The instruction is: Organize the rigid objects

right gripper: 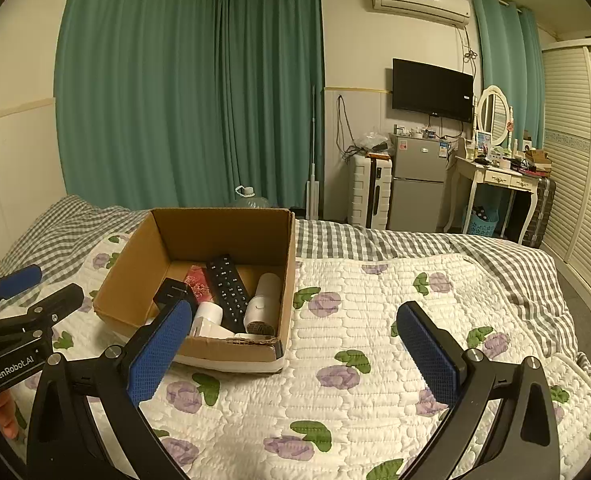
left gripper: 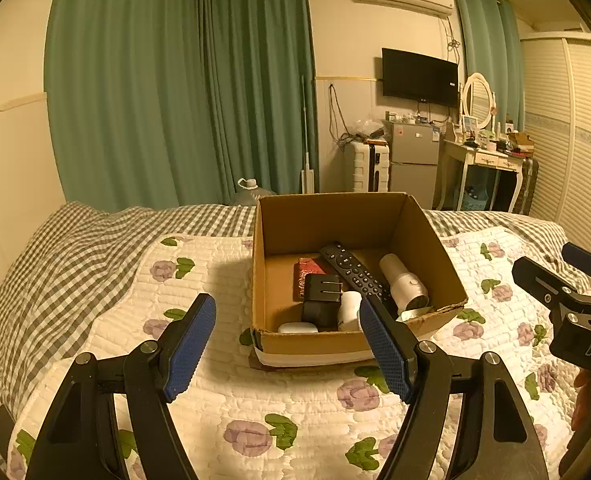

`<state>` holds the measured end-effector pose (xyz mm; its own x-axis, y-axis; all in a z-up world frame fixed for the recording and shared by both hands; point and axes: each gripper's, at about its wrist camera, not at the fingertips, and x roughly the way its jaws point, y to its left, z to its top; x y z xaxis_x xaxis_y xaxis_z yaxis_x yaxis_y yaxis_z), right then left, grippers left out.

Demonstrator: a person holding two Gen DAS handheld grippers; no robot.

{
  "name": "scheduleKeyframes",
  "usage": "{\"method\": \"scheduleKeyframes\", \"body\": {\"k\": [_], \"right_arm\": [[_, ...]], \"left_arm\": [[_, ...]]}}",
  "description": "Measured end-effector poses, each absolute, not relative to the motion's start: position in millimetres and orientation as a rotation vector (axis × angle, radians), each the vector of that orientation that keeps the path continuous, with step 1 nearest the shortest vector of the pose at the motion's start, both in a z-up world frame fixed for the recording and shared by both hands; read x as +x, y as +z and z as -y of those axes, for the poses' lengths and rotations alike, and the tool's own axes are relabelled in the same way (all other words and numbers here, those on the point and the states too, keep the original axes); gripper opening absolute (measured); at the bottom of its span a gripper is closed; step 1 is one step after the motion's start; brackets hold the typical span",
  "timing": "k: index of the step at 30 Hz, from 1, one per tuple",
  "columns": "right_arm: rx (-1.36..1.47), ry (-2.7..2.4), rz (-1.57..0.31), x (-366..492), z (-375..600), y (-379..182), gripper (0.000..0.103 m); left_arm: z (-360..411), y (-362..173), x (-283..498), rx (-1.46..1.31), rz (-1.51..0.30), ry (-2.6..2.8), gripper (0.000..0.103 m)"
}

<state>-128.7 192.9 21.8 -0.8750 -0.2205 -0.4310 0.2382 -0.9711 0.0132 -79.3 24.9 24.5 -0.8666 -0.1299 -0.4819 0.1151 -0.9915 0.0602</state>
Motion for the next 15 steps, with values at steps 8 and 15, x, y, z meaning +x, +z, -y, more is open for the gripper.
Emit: {"method": "scheduleKeyframes", "body": {"k": [8,15], "right_arm": [[0.651,-2.833,-0.068,-128.2,-190.2,19.5,0.103],[0.654,-2.831,-0.07,-128.6,-189.8,18.8,0.103]], "left_arm": [[-23.9,24.7,-79.2,0.758,0.021,-2.919,0.077],[-25.0,24.9,-79.1,0.761,0.025,-2.92,0.077]]}}
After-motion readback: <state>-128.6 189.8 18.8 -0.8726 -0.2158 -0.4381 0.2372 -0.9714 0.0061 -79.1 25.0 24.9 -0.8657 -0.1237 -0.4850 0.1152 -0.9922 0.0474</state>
